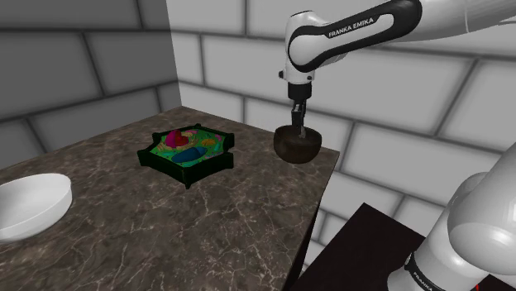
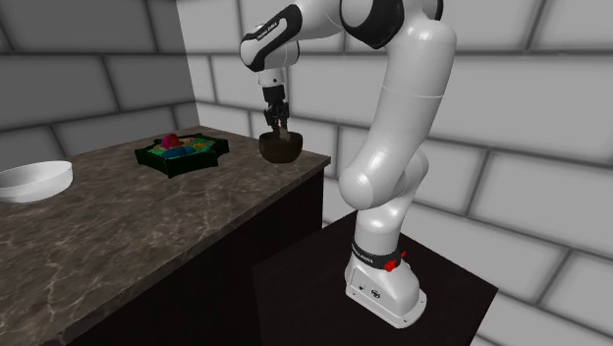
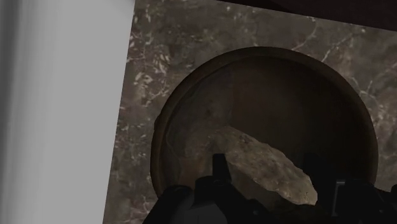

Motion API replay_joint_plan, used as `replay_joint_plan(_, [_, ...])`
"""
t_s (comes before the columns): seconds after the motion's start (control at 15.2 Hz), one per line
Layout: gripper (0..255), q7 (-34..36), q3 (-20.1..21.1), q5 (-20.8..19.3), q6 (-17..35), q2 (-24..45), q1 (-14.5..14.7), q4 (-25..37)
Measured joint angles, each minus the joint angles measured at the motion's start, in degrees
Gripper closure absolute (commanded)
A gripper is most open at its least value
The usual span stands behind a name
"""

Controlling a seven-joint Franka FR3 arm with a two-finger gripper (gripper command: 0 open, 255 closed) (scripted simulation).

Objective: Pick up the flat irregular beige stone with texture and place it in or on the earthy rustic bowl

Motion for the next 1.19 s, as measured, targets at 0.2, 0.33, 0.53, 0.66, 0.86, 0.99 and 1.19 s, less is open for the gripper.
replay_joint_plan(0.2, [255,0.0,0.0,0.0,0.9,0.2,0.0,-0.7])
replay_joint_plan(0.33, [255,0.0,0.0,0.0,1.0,0.2,0.0,-0.7])
replay_joint_plan(0.53, [0,0.0,0.0,0.0,1.0,0.2,0.0,-0.7])
replay_joint_plan(0.66, [0,0.0,0.0,0.0,1.0,0.2,0.0,-0.7])
replay_joint_plan(0.86, [0,0.0,0.0,0.0,1.0,0.2,0.0,-0.7])
replay_joint_plan(0.99, [0,0.0,0.0,0.0,0.3,0.1,0.0,-0.1])
replay_joint_plan(1.19, [0,0.0,0.3,0.2,-4.6,0.1,0.2,4.8])
